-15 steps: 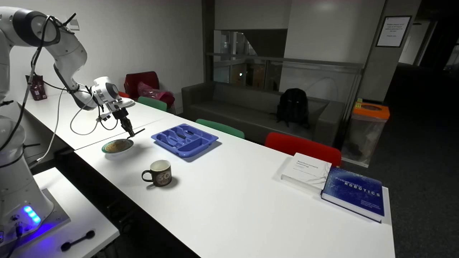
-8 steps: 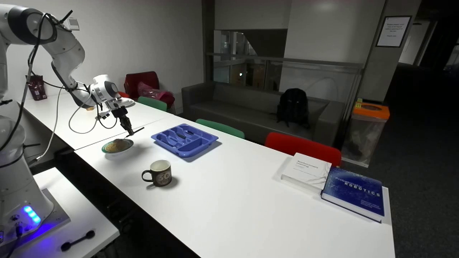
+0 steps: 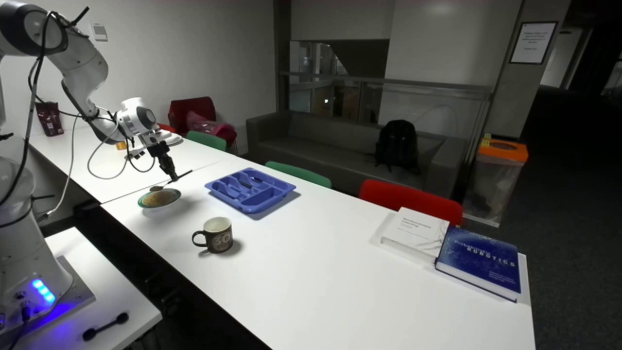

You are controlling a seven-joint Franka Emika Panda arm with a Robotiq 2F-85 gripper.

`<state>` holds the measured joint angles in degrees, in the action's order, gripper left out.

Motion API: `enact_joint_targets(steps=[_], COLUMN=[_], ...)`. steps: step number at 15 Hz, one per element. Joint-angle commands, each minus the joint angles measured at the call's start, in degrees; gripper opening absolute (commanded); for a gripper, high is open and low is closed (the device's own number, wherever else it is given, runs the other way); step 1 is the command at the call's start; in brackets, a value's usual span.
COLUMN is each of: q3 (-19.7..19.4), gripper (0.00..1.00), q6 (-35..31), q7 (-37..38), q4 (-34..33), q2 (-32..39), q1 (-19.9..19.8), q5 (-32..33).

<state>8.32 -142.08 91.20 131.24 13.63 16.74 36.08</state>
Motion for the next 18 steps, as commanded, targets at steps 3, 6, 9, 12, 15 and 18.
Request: enact_joint_targets(steps=[3,6,9,12,15,18], q3=[0.56,0.91,1.22,1.33,1.29,1.33], gripper=[0.03,0.03,0.03,0.03,0.03,0.03], q6=[-1.56,-1.51,-1.48,-1.23,-1.12,-0.99], q7=[-2.48,-2.93,-3.97,-6.20,-8.51,-10.14], q4=[4.05,4.69,5.05,5.13,5.32,5.94], q2=[-5.04,-6.26,-7.25,-8.23,-9.37,-10.94], q1=[-0.01,-0.08,-0.30,-0.49,-0.73,-0.96], q5=[-2.83,-3.76,-5.16,-7.85,-10.71,-13.03])
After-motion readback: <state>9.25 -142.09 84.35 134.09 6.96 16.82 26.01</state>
